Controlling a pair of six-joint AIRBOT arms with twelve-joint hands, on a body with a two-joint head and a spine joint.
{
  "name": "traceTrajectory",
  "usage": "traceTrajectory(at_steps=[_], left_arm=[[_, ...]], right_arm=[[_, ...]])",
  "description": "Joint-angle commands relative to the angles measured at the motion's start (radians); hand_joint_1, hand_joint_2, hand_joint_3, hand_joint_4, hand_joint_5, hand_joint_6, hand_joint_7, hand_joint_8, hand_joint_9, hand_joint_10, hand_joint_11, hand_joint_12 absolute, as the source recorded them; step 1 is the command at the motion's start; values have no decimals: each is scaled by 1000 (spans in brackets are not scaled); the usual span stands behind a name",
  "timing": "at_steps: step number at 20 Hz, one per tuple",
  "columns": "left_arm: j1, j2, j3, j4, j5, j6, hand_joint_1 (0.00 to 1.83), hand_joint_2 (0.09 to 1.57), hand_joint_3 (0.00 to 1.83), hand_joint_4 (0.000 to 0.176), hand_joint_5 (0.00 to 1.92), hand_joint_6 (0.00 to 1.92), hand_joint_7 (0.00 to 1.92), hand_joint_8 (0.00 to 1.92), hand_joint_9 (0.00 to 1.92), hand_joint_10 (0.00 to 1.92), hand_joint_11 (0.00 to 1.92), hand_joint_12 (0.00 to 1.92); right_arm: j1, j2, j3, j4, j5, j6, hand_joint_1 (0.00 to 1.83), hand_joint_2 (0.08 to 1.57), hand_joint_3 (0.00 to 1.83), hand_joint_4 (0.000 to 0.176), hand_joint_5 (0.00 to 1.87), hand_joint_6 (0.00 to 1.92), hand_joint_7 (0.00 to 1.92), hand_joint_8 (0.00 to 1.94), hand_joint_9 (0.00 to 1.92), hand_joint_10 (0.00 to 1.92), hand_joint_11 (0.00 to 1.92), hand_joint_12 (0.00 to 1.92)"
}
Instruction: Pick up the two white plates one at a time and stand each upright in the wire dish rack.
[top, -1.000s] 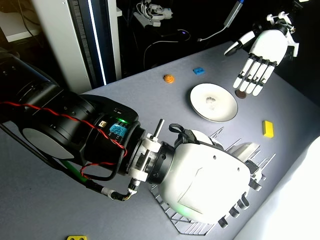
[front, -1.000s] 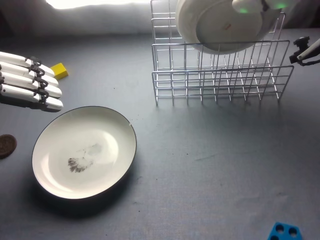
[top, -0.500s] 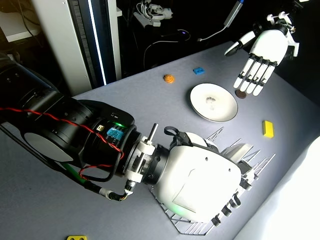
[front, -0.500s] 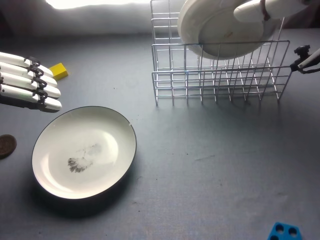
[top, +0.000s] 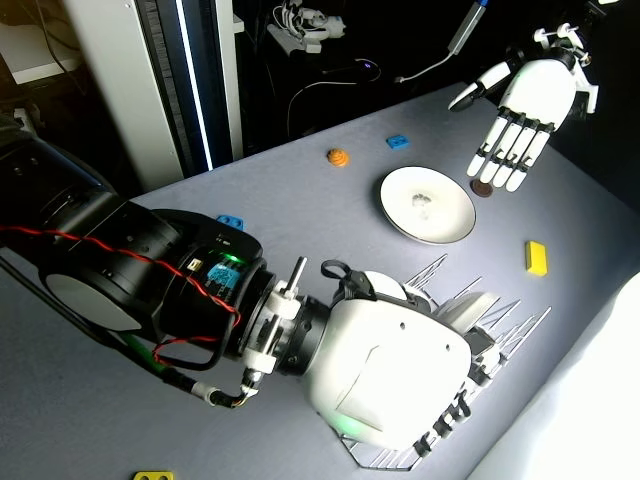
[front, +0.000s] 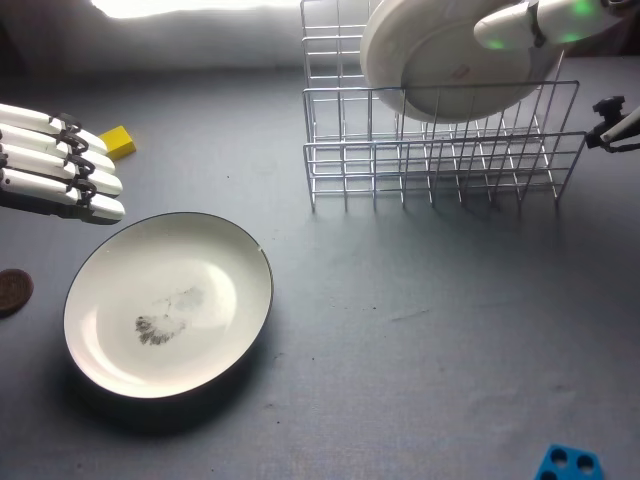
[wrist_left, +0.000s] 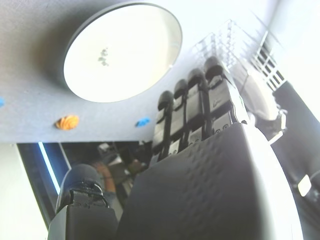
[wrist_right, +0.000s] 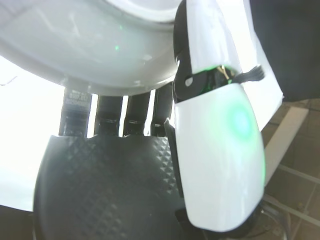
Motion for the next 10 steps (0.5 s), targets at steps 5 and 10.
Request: traceTrajectory(at_steps=[5, 10], left_arm=[[-5, 1, 8, -79, -27, 2, 0, 1063, 1, 0, 105, 1, 89, 1, 65, 0, 0, 194], [-5, 0, 8, -78, -27, 3, 0, 1067, 1, 0, 91, 2, 74, 3, 46, 2, 0, 159]], right_arm=[[6, 0, 27, 26, 121, 131, 1195, 1164, 5, 10, 825, 1212, 939, 1074, 961, 406, 655, 1140], [5, -7, 36, 26, 113, 121, 1124, 1146, 0, 0, 712, 311, 881, 76, 866, 106, 402, 1193]])
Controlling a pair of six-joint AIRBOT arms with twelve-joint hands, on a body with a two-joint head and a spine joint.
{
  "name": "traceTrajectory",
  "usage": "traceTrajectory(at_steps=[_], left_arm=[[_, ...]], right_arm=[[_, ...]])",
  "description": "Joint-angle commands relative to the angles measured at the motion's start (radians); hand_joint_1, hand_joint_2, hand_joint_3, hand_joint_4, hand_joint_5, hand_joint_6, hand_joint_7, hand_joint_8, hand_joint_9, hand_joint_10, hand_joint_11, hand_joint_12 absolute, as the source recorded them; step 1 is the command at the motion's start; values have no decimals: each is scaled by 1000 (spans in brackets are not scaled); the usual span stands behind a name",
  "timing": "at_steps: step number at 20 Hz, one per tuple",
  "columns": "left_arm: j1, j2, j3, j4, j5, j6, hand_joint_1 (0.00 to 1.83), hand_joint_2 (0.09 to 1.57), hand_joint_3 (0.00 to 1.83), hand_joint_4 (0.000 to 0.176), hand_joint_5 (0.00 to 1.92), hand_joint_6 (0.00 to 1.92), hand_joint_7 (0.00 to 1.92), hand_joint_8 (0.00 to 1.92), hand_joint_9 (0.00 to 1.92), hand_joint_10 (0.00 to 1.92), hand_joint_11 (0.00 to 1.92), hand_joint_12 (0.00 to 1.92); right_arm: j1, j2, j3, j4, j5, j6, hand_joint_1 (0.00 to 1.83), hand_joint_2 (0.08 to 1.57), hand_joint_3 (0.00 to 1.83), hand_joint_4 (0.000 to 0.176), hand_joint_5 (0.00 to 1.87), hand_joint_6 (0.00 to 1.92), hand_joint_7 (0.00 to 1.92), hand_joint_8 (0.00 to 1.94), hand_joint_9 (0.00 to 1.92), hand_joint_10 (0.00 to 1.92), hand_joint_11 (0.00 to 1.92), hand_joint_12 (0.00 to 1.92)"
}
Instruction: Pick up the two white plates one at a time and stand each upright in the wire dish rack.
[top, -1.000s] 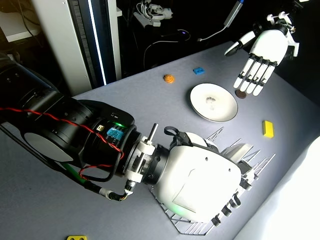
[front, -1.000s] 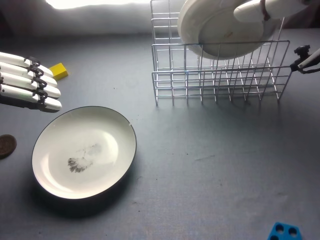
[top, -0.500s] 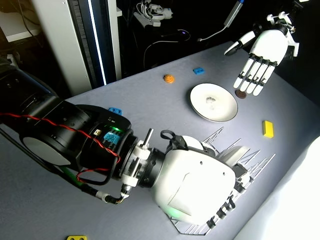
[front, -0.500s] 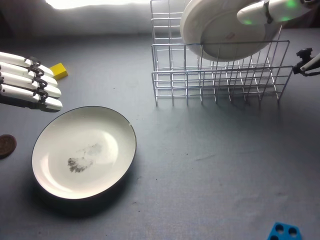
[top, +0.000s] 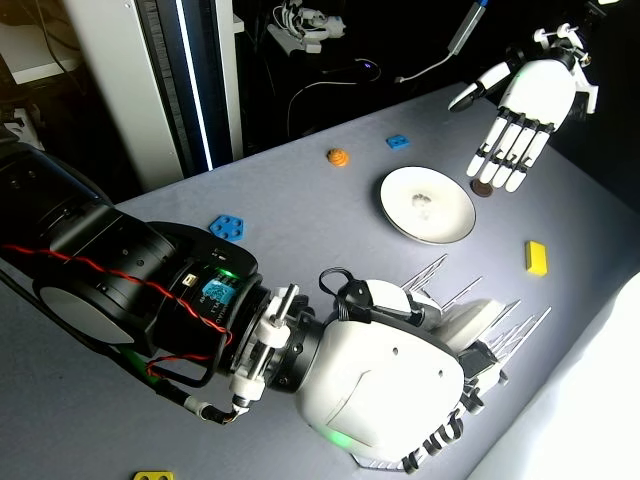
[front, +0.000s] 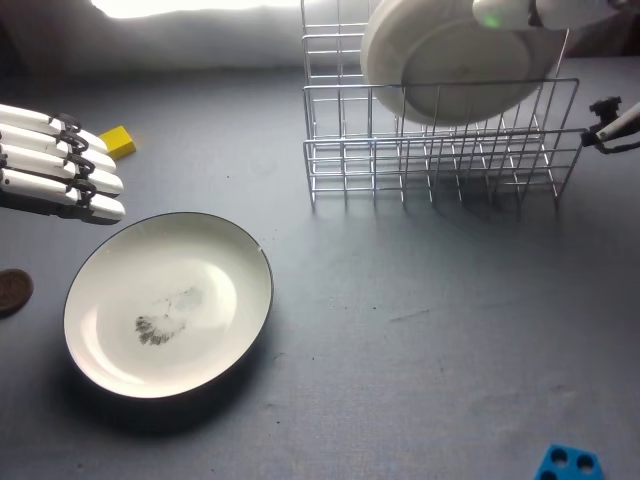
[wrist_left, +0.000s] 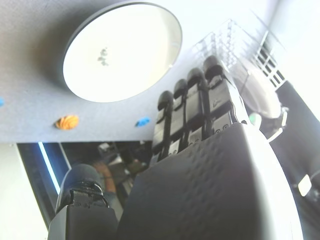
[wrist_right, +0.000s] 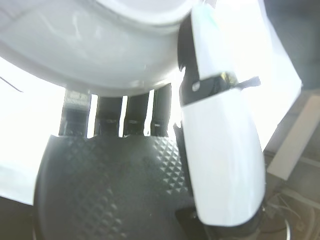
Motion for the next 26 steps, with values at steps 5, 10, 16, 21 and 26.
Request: traceTrajectory(at_steps=[5, 10, 16, 21, 26], left_arm=[[-4, 0, 7, -74, -27, 4, 0, 1059, 0, 0, 108, 0, 86, 0, 58, 0, 0, 208], [-1, -1, 7, -69, -26, 5, 0, 1062, 0, 0, 101, 3, 81, 4, 55, 2, 0, 166], [81, -17, 6, -62, -6, 5, 0, 1074, 2, 0, 109, 3, 89, 3, 64, 2, 0, 202], [169, -38, 6, -80, 12, 10, 0, 1076, 1, 0, 109, 3, 89, 1, 61, 1, 0, 176], [230, -49, -4, -109, 30, 27, 0, 1080, 2, 0, 109, 1, 103, 2, 82, 3, 0, 204]], right_arm=[[1, 7, 6, 28, 157, 8, 1079, 1089, 0, 0, 764, 45, 850, 2, 827, 38, 332, 1178], [0, 6, 5, 28, 164, 7, 1086, 1093, 0, 0, 757, 23, 830, 3, 822, 29, 317, 1223], [20, 14, 2, -11, 178, 6, 1052, 1085, 0, 0, 699, 0, 755, 0, 739, 1, 218, 1218], [40, 66, -59, -102, 170, -33, 1019, 1108, 0, 0, 543, 0, 622, 0, 596, 0, 91, 1199], [38, 103, -102, -196, 173, -240, 875, 1053, 0, 0, 141, 0, 141, 0, 133, 0, 0, 606]])
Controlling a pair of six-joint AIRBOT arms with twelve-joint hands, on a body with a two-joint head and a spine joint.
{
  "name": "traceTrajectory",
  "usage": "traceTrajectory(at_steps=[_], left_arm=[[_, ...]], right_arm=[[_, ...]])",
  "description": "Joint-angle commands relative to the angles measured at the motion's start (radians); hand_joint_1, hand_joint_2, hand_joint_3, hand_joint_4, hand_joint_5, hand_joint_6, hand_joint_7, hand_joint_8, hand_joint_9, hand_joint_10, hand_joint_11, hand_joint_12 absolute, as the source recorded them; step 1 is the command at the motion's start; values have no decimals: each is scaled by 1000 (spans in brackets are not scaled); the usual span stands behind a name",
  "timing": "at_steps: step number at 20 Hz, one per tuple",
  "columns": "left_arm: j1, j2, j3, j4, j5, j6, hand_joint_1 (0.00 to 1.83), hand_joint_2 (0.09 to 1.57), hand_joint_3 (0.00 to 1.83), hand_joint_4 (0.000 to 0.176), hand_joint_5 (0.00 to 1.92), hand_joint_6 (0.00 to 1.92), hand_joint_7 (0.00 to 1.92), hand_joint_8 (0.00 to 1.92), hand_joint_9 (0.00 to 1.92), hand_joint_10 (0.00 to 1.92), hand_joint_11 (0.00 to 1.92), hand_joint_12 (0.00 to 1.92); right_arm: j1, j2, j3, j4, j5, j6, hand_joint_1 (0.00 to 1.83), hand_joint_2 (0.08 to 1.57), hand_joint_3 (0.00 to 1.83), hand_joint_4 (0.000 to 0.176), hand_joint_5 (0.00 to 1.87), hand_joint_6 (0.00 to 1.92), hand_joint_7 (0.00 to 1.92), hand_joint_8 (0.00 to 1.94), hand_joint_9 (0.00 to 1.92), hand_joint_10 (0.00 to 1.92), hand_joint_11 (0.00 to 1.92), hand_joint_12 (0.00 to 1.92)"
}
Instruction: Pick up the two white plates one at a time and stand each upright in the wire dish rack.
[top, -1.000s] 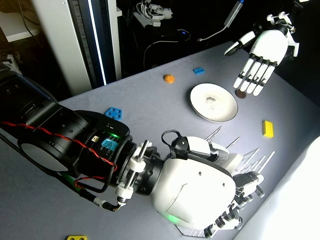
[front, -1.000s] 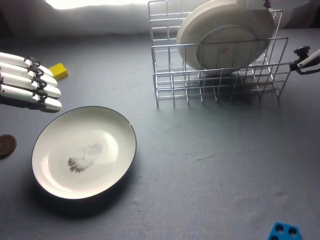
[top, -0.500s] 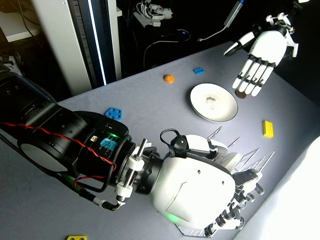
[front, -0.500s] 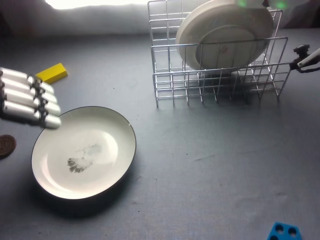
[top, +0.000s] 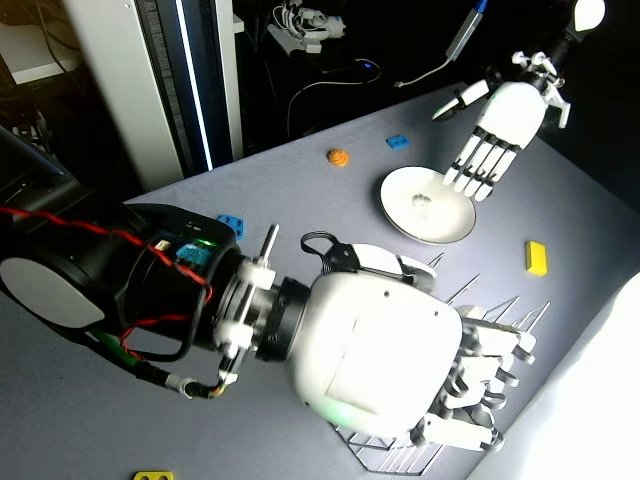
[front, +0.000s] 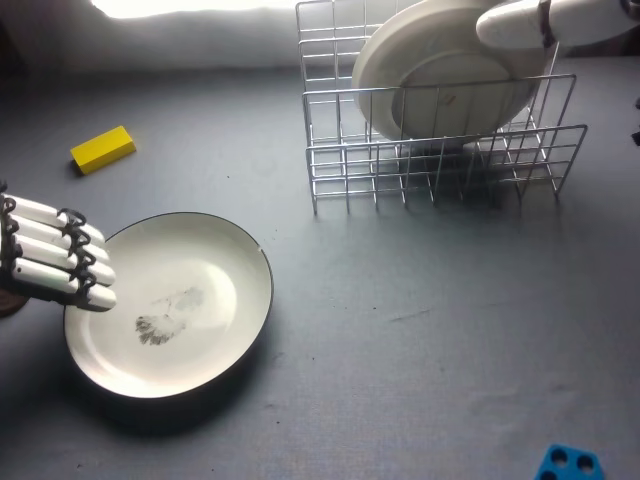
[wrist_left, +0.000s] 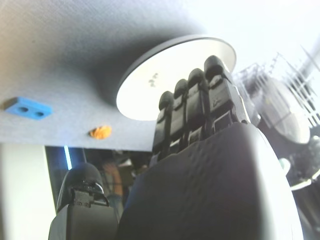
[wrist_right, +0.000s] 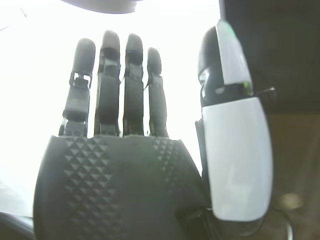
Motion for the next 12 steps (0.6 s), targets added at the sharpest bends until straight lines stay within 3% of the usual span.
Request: traceTrajectory(at_steps=[1, 3, 6, 7, 8, 12], left_arm=[[-1, 4, -3, -64, -21, 3, 0, 1075, 0, 0, 110, 0, 96, 2, 69, 3, 0, 176], [-1, 2, -3, -65, -14, 7, 0, 1079, 1, 0, 105, 1, 89, 2, 62, 1, 0, 147], [5, -2, -4, -65, -3, 8, 0, 1080, 1, 0, 102, 0, 87, 1, 60, 0, 0, 142], [10, -4, -4, -65, 2, 8, 0, 1068, 0, 0, 101, 0, 86, 1, 59, 0, 0, 146], [14, -5, -4, -65, 4, 10, 0, 1071, 0, 0, 110, 2, 97, 2, 69, 2, 0, 176], [36, -11, -4, -65, 17, 15, 0, 1073, 0, 0, 110, 5, 105, 7, 87, 7, 0, 205]], right_arm=[[4, 16, -5, 27, 126, -16, 952, 1002, 0, 0, 85, 0, 59, 0, 44, 0, 0, 446], [2, 32, -31, 5, 123, -80, 1073, 868, 0, 0, 44, 0, 3, 0, 1, 0, 0, 354], [-5, 50, -86, -128, 164, -227, 1081, 859, 0, 0, 39, 0, 0, 0, 0, 0, 0, 345], [-11, 53, -109, -130, 190, -294, 1149, 863, 0, 0, 7, 0, 0, 0, 0, 0, 0, 172], [-13, 55, -128, -130, 199, -353, 1232, 883, 0, 0, 1, 0, 0, 0, 0, 0, 0, 135], [-17, 54, -233, -130, 197, -572, 1271, 891, 0, 0, 0, 0, 0, 0, 0, 0, 0, 158]])
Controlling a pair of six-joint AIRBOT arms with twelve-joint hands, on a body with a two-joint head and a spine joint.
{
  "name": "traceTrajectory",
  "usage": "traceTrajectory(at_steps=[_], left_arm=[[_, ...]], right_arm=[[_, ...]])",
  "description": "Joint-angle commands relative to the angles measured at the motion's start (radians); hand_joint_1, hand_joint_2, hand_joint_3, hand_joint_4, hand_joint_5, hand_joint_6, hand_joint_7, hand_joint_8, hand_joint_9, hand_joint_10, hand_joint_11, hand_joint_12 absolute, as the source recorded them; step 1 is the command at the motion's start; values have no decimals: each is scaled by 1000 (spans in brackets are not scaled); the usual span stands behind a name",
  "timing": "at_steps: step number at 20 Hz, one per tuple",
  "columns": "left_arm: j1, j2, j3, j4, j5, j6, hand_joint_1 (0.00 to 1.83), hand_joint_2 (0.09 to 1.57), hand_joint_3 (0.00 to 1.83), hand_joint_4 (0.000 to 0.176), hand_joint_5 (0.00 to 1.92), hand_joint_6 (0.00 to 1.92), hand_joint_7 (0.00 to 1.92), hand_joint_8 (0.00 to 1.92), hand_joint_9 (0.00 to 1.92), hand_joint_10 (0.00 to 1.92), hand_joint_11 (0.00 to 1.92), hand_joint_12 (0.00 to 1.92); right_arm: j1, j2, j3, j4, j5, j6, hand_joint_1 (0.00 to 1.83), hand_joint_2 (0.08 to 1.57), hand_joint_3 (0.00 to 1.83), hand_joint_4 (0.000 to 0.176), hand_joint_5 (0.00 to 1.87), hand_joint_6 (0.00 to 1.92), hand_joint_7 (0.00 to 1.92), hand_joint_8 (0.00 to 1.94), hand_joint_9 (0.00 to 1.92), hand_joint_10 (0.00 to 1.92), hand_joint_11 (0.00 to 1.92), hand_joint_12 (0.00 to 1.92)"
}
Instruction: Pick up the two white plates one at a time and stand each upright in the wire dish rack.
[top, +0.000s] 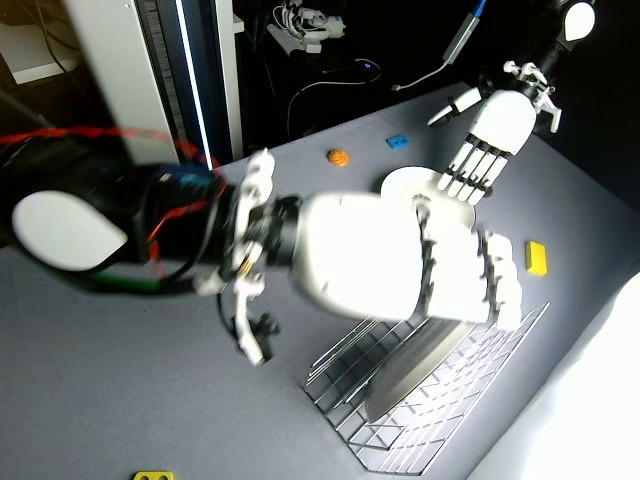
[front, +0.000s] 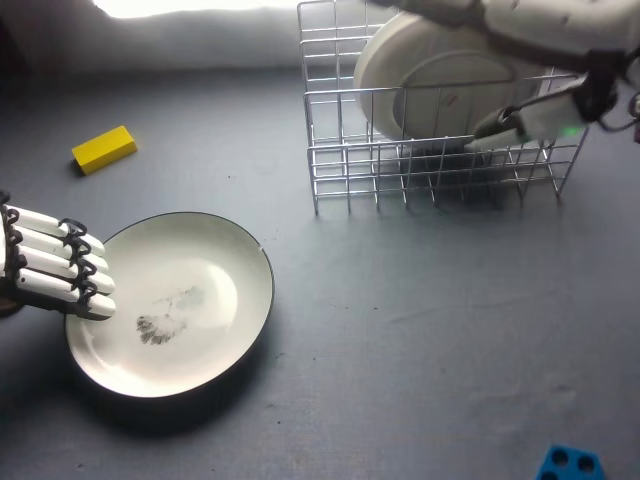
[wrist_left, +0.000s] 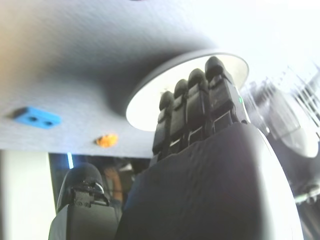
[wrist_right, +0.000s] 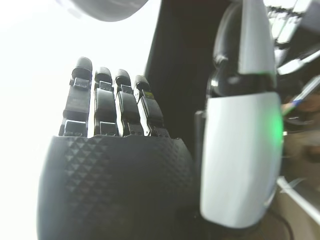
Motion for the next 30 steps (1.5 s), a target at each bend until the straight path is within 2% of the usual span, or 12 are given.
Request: traceTrajectory(at_steps=[1, 3, 4, 6, 10, 13, 16, 18, 19, 24, 30], left_arm=[[2, -3, 1, -41, -14, -2, 0, 1072, 0, 0, 110, 3, 96, 2, 76, 2, 0, 186], [10, -4, 1, -41, -11, -2, 0, 1068, 0, 0, 88, 0, 65, 0, 43, 0, 0, 147], [13, -4, 1, -41, -10, -2, 0, 1067, 0, 0, 91, 3, 71, 4, 51, 5, 0, 147], [24, -7, 1, -41, -9, -2, 0, 1073, 1, 0, 109, 2, 100, 4, 77, 4, 0, 192], [48, -12, 0, -41, -8, -2, 0, 1075, 1, 0, 99, 1, 91, 0, 70, 1, 0, 166], [59, -13, -3, -42, -8, -3, 0, 1071, 0, 0, 104, 1, 90, 0, 67, 0, 0, 178], [72, -15, -6, -42, -8, -4, 0, 1072, 0, 0, 96, 0, 82, 1, 61, 0, 0, 160], [83, -17, -6, -42, -8, -6, 0, 1068, 0, 0, 98, 3, 83, 3, 55, 2, 0, 156], [85, -18, -6, -42, -8, -7, 0, 1070, 0, 0, 113, 6, 96, 5, 65, 4, 0, 173], [86, -19, -6, -43, -8, -8, 0, 1072, 1, 0, 99, 2, 81, 1, 52, 1, 0, 124], [85, -23, -3, -43, -8, -8, 0, 1076, 2, 0, 86, 0, 72, 1, 50, 0, 0, 131]], right_arm=[[3, 3, -14, 27, 109, -40, 1244, 866, 0, 0, 0, 0, 0, 0, 0, 0, 0, 296], [-11, -9, -68, 27, 72, -154, 1277, 892, 5, 0, 0, 0, 0, 0, 0, 0, 0, 204], [-19, -16, -81, 27, 59, -174, 1266, 897, 6, 0, 0, 0, 0, 0, 0, 0, 0, 192], [-34, -32, -98, 26, 42, -196, 1284, 892, 2, 0, 0, 0, 0, 0, 0, 0, 0, 230], [-45, -64, -126, 26, -13, -244, 1278, 910, 4, 0, 3, 1, 0, 0, 0, 0, 0, 236], [-47, -93, -141, 49, -51, -246, 1297, 921, 5, 0, 30, 6, 0, 0, 0, 0, 0, 217], [-54, -131, -140, 52, -67, -250, 1290, 917, 1, 0, 58, 3, 0, 0, 0, 0, 0, 348], [-50, -164, -139, 52, -74, -261, 1311, 931, 4, 0, 60, 4, 0, 0, 0, 0, 0, 334], [-44, -183, -136, 52, -93, -264, 1308, 925, 0, 0, 71, 3, 22, 3, 13, 3, 0, 402], [-38, -281, -81, 52, -118, -280, 1316, 932, 0, 0, 70, 4, 7, 1, 0, 0, 0, 378], [-36, -420, 50, 52, -130, -283, 1291, 935, 0, 0, 63, 3, 19, 2, 8, 2, 0, 386]])
